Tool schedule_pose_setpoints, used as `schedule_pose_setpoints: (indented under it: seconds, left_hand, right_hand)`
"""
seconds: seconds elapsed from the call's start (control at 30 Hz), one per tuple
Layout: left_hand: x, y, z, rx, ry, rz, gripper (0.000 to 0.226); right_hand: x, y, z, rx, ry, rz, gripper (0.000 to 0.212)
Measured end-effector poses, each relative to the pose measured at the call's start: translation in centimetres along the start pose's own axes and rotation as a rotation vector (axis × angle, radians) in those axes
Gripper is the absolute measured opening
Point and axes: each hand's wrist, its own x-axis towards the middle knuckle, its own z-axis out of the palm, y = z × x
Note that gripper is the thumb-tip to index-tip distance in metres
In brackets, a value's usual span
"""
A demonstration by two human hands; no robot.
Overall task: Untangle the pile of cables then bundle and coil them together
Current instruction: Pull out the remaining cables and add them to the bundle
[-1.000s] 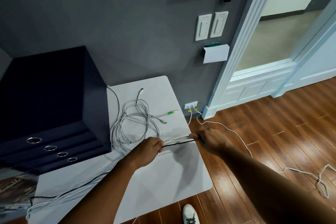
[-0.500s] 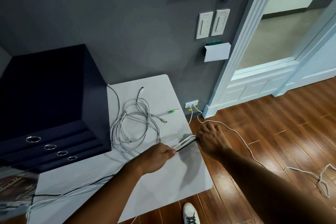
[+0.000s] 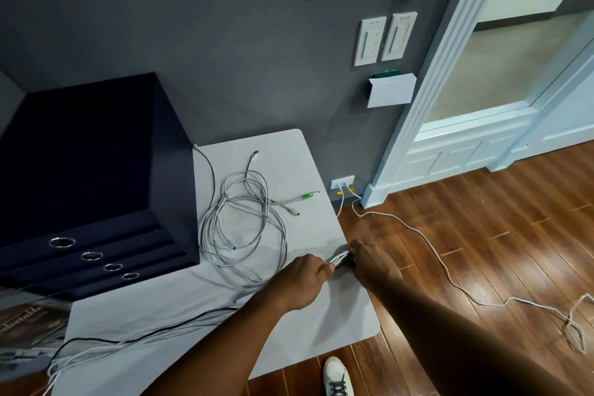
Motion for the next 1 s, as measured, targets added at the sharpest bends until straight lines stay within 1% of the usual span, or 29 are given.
schedule_pose_setpoints:
  seconds: [0.03,0.1,0.13,0.17,0.23,0.3,0.37,0.47,0.5,0.63,0.77,0.9,1.0]
  left_hand:
    - [0.3,-0.1,0.1,0.022,0.015,-0.014,0.046]
    - [0.7,-0.1,0.4,0.065,0.059,-0.035,0.043]
    - [0.9,-0.1,0.5,0.087,0.075,-0.036,0.043]
    - [1.1,-0.2,0.6,0.107,0.078,-0.032,0.043]
    - [1.3,-0.3,0.6,0.119,0.059,-0.029,0.042]
    - [1.2,-0.4,0.4,0.108,0.019,-0.020,0.042]
    - [0.7,-0.7,0.1,0.117,-0.020,0.005,0.037]
    - [-0.4,-1.5,-0.3,0.134,-0.045,0.016,0.033]
    - [-0.7,-2.2,-0.5,0.121,-0.048,0.004,0.033]
    - [-2.3,-4.7,-1.7,0.089,-0.088,-0.043,0.029]
    - [-4.7,-6.2,-3.2,0.075,-0.116,-0.029,0.032]
    - [-5.4,-6.8,-3.2,0.129,-0.045,-0.026,0.029]
    - [-5.4,-6.8,-2.9,0.141,0.001,-0.016,0.028]
  right_hand:
    - [-0.4,-0.2,-0.2,-0.055,0.014,-0.025,0.036]
    - [-1.1,-0.8,-0.5,-0.144,0.096,-0.095,0.053]
    - [-1.3,-1.3,-0.6,-0.142,0.132,-0.154,0.056]
    - [-1.4,-1.7,-0.6,-0.141,0.157,-0.233,0.054]
    - [-1.4,-2.2,-0.2,-0.175,0.183,-0.368,0.042]
    - [-1.3,-1.9,0.1,-0.189,0.189,-0.430,0.031]
    - [-1.0,-1.1,0.4,-0.188,0.180,-0.468,0.028]
    - [-0.8,-0.4,0.3,-0.139,0.144,-0.441,0.037]
    - [-0.8,-0.2,0.1,-0.118,0.118,-0.418,0.037]
    - [-0.5,0.5,-0.7,-0.099,0.066,-0.365,0.025]
    - [-0.1,0.6,-1.3,-0.168,0.005,-0.334,0.025]
    - [-0.2,-0.6,-1.4,-0.299,0.047,-0.300,0.030]
    - [-0.7,-2.0,-1.5,-0.358,0.174,-0.369,0.029]
